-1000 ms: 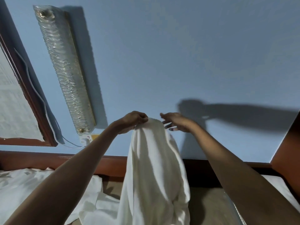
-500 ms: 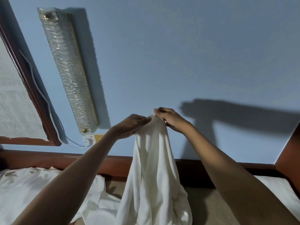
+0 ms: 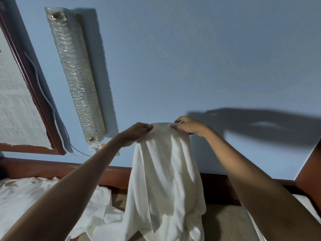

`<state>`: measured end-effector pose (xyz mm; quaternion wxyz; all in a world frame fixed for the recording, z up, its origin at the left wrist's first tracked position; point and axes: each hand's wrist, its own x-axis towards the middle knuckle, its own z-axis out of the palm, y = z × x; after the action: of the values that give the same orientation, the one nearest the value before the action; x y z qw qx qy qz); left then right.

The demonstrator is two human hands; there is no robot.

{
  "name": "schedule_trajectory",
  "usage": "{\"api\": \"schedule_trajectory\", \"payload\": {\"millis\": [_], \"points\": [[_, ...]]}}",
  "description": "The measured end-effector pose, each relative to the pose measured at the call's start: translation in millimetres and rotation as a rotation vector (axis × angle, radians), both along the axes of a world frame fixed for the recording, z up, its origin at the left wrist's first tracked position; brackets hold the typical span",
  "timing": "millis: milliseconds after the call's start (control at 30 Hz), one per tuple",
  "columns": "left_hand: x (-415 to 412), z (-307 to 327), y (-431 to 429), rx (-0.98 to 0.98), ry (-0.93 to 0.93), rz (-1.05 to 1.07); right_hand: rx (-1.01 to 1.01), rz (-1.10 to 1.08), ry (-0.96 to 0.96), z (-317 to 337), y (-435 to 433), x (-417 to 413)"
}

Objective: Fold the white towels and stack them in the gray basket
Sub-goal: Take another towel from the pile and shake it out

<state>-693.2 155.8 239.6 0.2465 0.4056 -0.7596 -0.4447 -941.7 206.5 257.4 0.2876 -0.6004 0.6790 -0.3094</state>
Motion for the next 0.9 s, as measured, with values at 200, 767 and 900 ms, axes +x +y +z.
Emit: {"api": "schedule_trajectory", "payload": {"millis": [200,767,900], "points": [[-9,30,-2,-0.159,-0.072,-0.127,0.158,0.326,-0.025,-13,0,26],[3,-15,-4,-0.493,-0.277,0.122,-0.257,0.106,-0.276,29,-2,14],[0,-21,-3,-0.472,-0.330,0.130,-0.333,0.014,-0.367,27,-1,5]]}}
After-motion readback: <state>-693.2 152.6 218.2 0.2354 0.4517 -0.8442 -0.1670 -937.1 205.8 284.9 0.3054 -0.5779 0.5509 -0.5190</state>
